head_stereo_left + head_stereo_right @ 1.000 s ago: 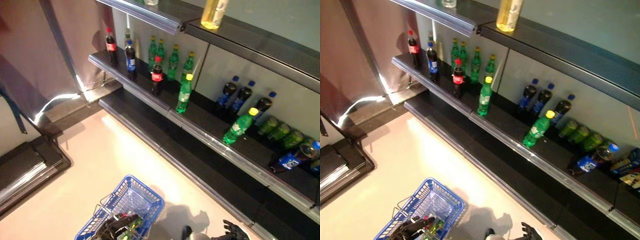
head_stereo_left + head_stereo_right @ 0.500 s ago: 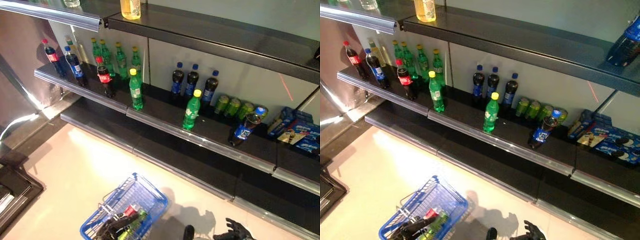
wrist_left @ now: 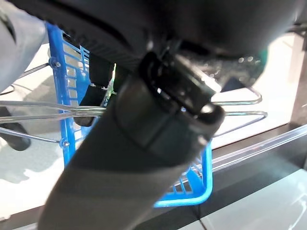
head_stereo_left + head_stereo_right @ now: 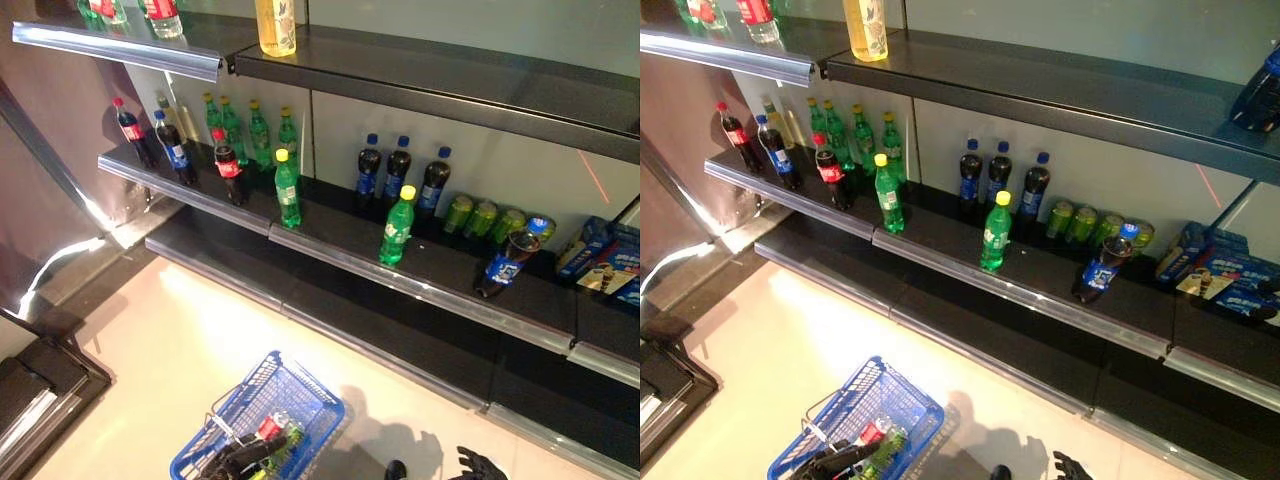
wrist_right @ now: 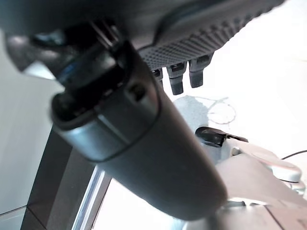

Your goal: Pick up the drink and place into the basket.

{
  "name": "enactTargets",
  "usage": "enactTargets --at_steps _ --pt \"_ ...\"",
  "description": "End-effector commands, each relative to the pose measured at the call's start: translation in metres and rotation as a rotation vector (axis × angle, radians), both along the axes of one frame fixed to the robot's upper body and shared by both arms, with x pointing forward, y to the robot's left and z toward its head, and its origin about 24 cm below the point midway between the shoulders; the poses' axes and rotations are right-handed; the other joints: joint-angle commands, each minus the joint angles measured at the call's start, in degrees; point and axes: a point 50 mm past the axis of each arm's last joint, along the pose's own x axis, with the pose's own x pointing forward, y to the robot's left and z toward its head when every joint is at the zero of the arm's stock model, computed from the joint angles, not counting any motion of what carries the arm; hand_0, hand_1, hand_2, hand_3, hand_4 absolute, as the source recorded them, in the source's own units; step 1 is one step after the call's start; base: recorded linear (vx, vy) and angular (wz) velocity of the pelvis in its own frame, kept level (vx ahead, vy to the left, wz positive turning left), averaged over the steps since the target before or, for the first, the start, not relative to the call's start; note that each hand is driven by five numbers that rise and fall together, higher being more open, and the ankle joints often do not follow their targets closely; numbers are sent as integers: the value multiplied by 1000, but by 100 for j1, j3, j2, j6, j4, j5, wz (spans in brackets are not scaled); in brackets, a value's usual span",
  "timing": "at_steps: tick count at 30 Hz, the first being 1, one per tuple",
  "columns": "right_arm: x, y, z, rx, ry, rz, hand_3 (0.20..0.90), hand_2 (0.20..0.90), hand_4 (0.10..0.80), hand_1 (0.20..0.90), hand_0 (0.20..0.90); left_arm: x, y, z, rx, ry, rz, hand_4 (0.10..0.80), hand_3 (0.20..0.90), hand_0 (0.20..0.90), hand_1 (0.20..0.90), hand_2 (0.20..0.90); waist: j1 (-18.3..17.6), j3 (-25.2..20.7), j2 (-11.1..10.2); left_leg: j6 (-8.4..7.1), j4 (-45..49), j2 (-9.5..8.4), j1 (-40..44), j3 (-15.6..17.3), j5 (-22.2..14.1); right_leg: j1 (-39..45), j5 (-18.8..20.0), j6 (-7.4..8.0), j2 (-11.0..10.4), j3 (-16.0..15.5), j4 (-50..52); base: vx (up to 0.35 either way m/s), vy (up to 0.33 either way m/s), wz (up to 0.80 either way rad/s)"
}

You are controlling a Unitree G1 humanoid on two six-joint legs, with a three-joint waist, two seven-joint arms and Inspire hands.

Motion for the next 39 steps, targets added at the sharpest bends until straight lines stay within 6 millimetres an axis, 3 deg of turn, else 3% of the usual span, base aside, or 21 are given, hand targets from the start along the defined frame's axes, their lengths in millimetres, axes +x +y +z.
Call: enactTargets --at_steps 1,3,6,7,9,11,12,14,15,16,20,22,24,26,29,30,32,33,34,37,39 --pt "17 -2 4 -20 -58 19 900 900 800 900 900 41 38 27 109 -242 -36 100 200 300 300 300 -25 -13 -226 266 -18 -255 -391 33 323 395 -516 396 -406 106 401 41 59 1" --pt "19 -3 5 -27 -56 30 900 900 800 900 900 43 35 27 102 -252 -33 100 200 300 300 300 -2 12 -247 275 -18 -290 -334 53 334 398 -517 387 -402 141 408 23 114 -1" --pt "25 -8 8 -39 -73 6 900 900 800 900 900 50 32 29 89 -262 -50 100 200 300 300 300 63 119 -329 398 308 -403 -467 -75 197 286 -583 427 -564 268 941 7 217 -1" --pt "27 -9 9 -34 -84 -11 900 900 800 900 900 52 33 29 96 -251 -65 100 200 300 300 300 18 186 -361 551 354 -526 -492 -124 147 -39 -223 491 -829 422 1824 11 311 -2" --pt "27 -8 9 -22 -94 -6 900 900 800 900 900 54 36 30 114 -240 -62 100 200 300 300 300 -125 322 -335 711 351 -653 -413 -136 29 -1031 611 596 -1192 809 3243 34 261 -13" --pt "26 -11 10 -18 -82 -9 900 900 800 900 900 54 40 30 129 -232 -52 100 200 300 300 300 -158 443 -394 692 360 -750 -205 -39 -125 -1405 1075 701 -1377 739 3117 101 41 -10" --pt "26 -11 10 -17 -81 -10 900 900 800 900 900 54 40 30 131 -232 -51 100 200 300 300 300 -155 460 -401 672 356 -753 -177 -18 -130 -1391 1032 697 -1372 673 2964 147 -94 9" --pt "24 -9 9 -1 -84 -24 900 900 800 900 900 53 45 33 141 -238 -63 100 200 300 300 300 -204 524 -432 526 373 -738 -74 6 -184 -1155 630 634 -900 362 1684 224 -235 -8" --pt "24 -7 8 3 -86 -31 900 900 800 900 900 54 47 34 146 -240 -79 100 200 300 300 300 -261 512 -440 527 392 -770 -88 -48 -215 -1155 574 595 -680 437 1332 350 -351 -26" --pt "23 -4 6 6 -90 -53 900 900 800 900 900 59 49 36 152 -242 -92 100 200 300 300 300 -413 519 -435 602 446 -858 -70 -179 -325 -1316 648 555 -447 752 797 371 -340 -9" --pt "13 -7 5 3 -69 -73 900 900 800 900 900 54 54 36 149 -227 -102 100 200 300 300 300 -695 523 -332 777 473 -883 197 -449 -564 -1493 613 484 -141 1202 500 359 -288 26" --pt "12 -9 5 2 -66 -73 900 900 800 900 900 51 53 35 142 -226 -100 100 200 300 300 300 -721 495 -300 774 478 -842 248 -485 -567 -1442 555 456 -109 1257 581 289 -252 86" --pt "11 -11 5 -13 -61 -70 900 900 800 900 900 48 46 32 113 -231 -75 100 200 300 300 300 -730 329 -189 619 496 -677 353 -394 -540 -1204 365 366 -104 1174 637 327 -327 74" --pt "14 -14 8 -29 -63 -23 900 900 800 900 900 45 41 30 87 -249 -48 100 200 300 300 300 -658 206 -117 301 1262 -424 81 -286 -3 -917 60 131 -9 1009 660 211 -270 8" --pt "21 -20 13 -45 -87 -2 900 900 800 900 900 52 35 32 69 -279 -46 100 200 300 300 300 -468 307 -251 168 2783 -209 -1013 -286 608 -432 -253 -126 19 965 610 111 -205 19" --pt "24 -23 14 -52 -94 -13 900 900 800 900 900 54 33 33 64 -285 -51 100 200 300 300 300 -425 354 -253 167 2848 -158 -1213 -303 600 -324 -329 -164 40 919 610 108 -65 5" --pt "32 -30 19 -64 -125 -45 900 900 800 900 900 58 27 33 52 -302 -62 100 200 300 300 300 -314 422 -227 210 1958 -128 -1188 -239 441 -165 -468 -118 37 804 636 136 134 -1" --pt "36 -32 21 -70 -134 -39 900 900 800 900 900 59 24 32 49 -309 -59 100 200 300 300 300 -295 431 -216 267 1425 -204 -1003 -261 334 -150 -480 -66 13 817 636 173 277 19" --pt "38 -33 22 -74 -146 -42 900 900 800 900 900 62 23 33 50 -314 -57 100 200 300 300 300 -274 410 -149 251 793 -183 -863 -450 421 -158 -558 -37 38 848 717 173 281 19" --pt "38 -32 21 -80 -139 -60 900 900 800 900 900 68 20 33 59 -308 -73 100 200 300 300 300 -258 372 -116 175 615 -181 -837 -708 452 -113 -725 -5 -6 979 874 155 193 5" --pt "33 -31 18 -82 -114 -82 900 900 800 900 900 68 23 33 73 -290 -83 100 200 300 300 300 -290 319 -85 158 347 -141 -686 -618 499 -47 -797 71 -86 947 979 193 184 -2"
